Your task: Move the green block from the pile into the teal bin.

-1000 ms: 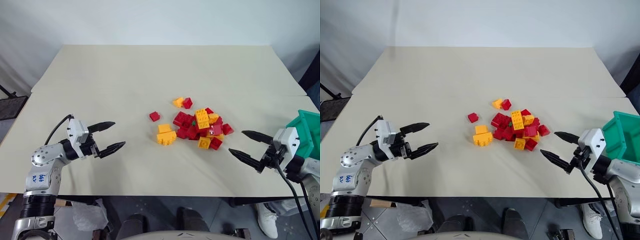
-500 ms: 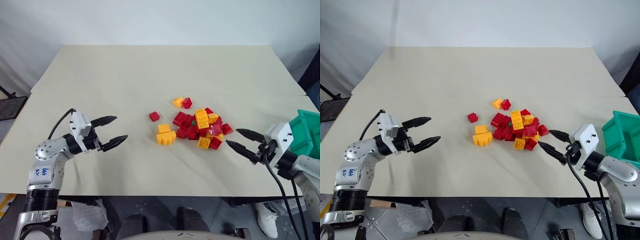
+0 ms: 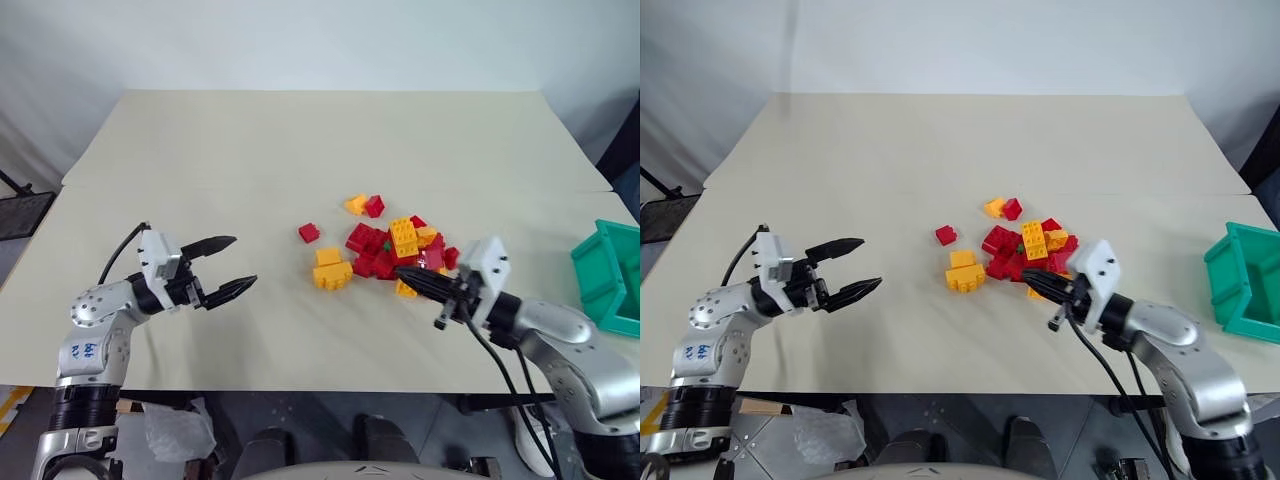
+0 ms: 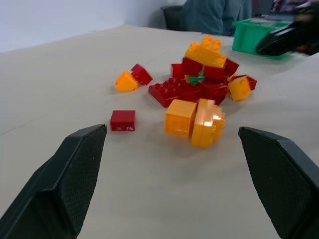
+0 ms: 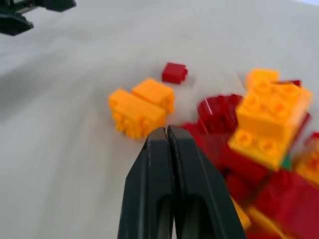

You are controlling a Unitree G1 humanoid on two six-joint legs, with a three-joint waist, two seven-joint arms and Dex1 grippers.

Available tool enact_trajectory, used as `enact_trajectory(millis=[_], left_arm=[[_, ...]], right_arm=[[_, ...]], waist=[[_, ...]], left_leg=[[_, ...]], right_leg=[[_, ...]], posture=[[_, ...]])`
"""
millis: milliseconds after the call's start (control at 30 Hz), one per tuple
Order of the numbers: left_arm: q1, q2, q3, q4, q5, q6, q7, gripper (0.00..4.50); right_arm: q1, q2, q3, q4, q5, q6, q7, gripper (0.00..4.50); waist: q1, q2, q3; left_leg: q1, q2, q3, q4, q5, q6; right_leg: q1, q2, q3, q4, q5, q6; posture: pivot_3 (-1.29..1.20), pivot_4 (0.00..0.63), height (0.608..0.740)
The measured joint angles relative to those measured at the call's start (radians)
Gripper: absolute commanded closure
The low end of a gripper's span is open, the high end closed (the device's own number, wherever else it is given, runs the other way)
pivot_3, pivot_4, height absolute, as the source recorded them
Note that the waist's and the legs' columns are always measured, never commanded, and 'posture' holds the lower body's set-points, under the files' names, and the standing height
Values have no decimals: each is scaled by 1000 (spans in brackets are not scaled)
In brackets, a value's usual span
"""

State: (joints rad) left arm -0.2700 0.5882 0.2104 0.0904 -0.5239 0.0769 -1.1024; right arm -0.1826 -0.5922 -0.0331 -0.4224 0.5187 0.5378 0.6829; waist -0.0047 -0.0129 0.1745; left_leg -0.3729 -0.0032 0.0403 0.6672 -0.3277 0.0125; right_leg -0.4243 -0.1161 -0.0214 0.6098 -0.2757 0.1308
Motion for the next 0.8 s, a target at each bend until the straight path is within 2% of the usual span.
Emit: enact_trajectory(millis=[133, 400, 800], left_arm=[[-2, 10, 0, -8, -45, -1, -100, 0], [-63, 10, -26, 7, -68, -27, -269, 0], [-119, -12, -35, 83, -61, -40, -288, 0]], right_arm=[[-99, 67, 93, 108, -59, 17, -40, 4441], [-220, 125, 103, 318, -141, -39, -57, 4441], [-296, 123, 14, 535, -235, -170, -114, 4441]], waist=[[0, 0, 0], [-1, 0, 0], [1, 0, 0]], left_leg=[[0, 0, 0, 0, 0, 0], [-2, -1, 2, 0, 0, 1], [-2, -1, 3, 2, -1, 1]], right_leg=[[-1, 0, 0, 0, 0, 0], [-1, 1, -3, 2, 0, 0], [-1, 2, -3, 3, 0, 1]], posture=[[0, 150, 740], [0, 150, 740], [0, 150, 740]])
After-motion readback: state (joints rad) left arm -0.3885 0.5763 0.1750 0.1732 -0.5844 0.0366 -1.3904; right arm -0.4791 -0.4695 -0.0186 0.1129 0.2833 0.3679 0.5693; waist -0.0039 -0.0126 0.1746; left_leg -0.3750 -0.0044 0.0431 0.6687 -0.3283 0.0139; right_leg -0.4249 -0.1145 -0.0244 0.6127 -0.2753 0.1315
